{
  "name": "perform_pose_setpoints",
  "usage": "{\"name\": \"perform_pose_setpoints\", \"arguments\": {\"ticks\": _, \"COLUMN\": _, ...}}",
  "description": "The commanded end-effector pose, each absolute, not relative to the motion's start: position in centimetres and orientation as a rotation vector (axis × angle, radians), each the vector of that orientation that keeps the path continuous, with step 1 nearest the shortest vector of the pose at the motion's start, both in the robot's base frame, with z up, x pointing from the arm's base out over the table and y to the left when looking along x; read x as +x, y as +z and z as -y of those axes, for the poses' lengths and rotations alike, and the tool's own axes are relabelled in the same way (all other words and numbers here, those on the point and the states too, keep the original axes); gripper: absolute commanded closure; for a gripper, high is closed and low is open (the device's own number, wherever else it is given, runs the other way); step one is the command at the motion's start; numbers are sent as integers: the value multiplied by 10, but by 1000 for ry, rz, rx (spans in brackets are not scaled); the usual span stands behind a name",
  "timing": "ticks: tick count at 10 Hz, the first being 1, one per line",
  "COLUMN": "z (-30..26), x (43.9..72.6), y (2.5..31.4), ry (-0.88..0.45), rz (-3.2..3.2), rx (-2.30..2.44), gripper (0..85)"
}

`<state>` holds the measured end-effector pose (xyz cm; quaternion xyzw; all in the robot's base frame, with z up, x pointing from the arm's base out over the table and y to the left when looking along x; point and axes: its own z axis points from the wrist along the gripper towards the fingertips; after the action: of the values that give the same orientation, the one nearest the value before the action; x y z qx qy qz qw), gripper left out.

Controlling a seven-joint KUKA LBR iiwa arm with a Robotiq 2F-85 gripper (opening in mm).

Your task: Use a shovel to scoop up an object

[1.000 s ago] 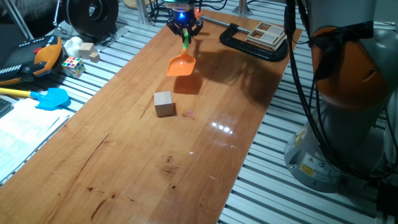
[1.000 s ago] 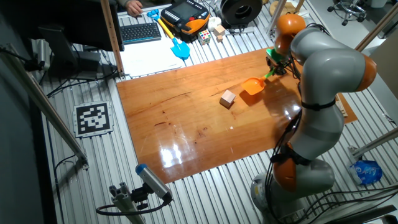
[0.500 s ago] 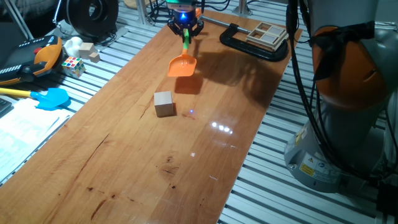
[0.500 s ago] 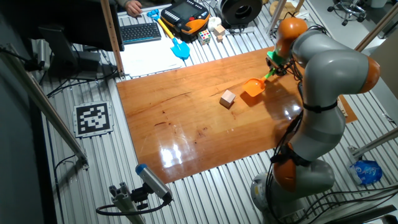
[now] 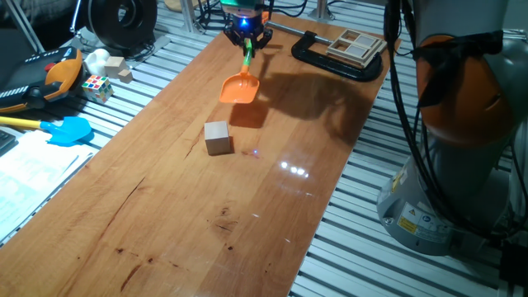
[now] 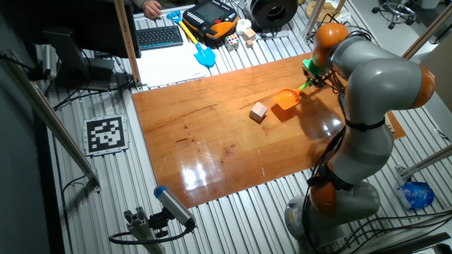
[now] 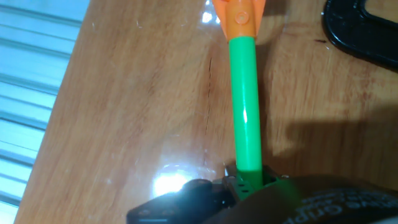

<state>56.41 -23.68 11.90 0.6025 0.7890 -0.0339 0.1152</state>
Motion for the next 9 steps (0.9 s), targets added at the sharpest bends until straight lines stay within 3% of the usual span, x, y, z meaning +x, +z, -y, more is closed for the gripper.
{"name": "perform_pose_setpoints", "arguments": {"ticks": 1, "z": 232, "x": 563, "y": 116, "ry": -102, "rz": -2291, "rx": 1761, "gripper": 850}}
{"name": "perform_pose_setpoints", "arguments": {"ticks": 9, "z": 208, "x": 558, "y": 98, "ry": -120, "rz": -2163, "rx": 1742, "gripper": 850}}
